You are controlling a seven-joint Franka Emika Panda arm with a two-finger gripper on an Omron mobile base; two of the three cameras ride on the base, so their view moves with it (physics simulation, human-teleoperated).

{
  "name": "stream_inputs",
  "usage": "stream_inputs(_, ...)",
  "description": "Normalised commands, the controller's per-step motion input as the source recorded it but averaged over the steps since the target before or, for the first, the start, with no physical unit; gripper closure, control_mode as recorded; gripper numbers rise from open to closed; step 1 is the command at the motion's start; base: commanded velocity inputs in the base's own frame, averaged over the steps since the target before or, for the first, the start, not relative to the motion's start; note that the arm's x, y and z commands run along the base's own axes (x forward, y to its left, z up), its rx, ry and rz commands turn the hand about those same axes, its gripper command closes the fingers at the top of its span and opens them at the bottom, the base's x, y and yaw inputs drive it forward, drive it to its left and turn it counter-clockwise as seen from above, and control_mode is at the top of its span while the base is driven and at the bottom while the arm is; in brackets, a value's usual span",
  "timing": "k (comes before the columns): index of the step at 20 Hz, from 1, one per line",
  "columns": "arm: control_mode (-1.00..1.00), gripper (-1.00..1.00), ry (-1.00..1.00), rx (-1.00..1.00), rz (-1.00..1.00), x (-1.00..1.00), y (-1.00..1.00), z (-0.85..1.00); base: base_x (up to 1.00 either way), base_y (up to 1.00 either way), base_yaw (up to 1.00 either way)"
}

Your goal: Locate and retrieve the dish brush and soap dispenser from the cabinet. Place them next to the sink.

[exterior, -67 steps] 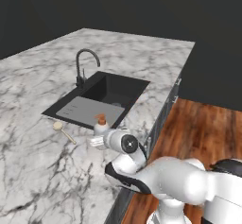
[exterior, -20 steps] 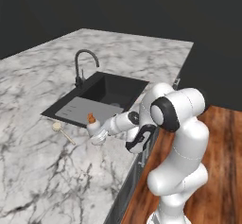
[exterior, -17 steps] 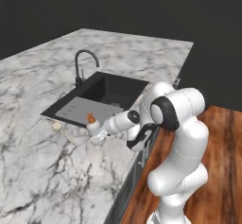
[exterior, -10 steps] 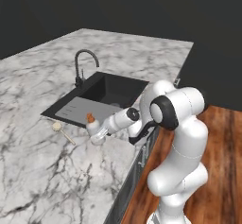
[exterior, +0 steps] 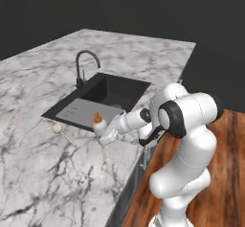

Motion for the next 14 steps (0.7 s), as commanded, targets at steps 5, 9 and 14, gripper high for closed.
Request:
stream_inputs(5, -1.00, -1.00, -0.28, 0.21, 0.08, -0.87, -0.26, -0.36, 0.00, 0.00, 0.00)
stream_inputs(9, -1.00, -1.00, -0.11, 0.22, 0.08, -0.28, 0.03, -0.39, 0.00, 0.00, 0.00)
stream_inputs(14, -1.00, -1.00, -0.03, 0.23, 0.07, 0.04, 0.00, -0.28, 0.00, 0.00, 0.00)
